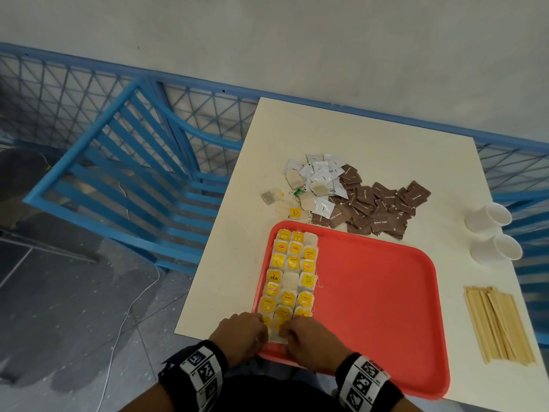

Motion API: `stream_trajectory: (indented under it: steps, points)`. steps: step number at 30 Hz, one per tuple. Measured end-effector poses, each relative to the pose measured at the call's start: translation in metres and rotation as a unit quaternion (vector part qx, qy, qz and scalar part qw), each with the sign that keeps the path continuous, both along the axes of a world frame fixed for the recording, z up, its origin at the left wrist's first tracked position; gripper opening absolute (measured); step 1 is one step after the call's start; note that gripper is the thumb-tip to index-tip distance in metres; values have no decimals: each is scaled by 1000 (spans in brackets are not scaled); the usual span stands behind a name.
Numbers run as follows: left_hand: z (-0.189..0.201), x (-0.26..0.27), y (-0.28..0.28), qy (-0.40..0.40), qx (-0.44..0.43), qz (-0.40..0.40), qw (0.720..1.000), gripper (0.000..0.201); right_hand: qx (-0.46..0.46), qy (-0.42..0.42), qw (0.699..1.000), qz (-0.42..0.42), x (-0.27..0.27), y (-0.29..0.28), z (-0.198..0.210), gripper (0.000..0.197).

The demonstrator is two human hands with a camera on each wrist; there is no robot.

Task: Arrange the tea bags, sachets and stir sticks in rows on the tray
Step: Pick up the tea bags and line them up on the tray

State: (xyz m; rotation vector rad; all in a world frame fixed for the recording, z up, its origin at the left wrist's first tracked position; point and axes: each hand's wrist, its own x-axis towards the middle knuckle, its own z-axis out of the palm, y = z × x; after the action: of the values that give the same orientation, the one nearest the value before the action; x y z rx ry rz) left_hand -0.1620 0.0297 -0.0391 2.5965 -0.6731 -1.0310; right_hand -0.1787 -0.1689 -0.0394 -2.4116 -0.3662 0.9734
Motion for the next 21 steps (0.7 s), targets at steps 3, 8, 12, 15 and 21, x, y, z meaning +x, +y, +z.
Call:
stream_trajectory:
  steps: [3, 8, 12, 15, 21]
  points:
    - [3, 6, 4, 22, -107, 109, 988, 18, 33, -8, 999, -15, 5, -3, 7, 20]
    - [48, 32, -7, 175, -360, 400, 825, 20, 106, -63, 983, -137, 38, -23, 52, 14]
    - [84, 60, -29, 310, -485, 501, 646, 34, 209, -104, 943, -236, 64, -32, 103, 8]
    - [101, 71, -46, 334, -533, 519, 579, 41, 283, -82, 913, -280, 67, -29, 125, 12]
    - [115, 71, -69, 383, -580, 536, 479, 38, 303, -83, 881, -353, 61, -27, 123, 11]
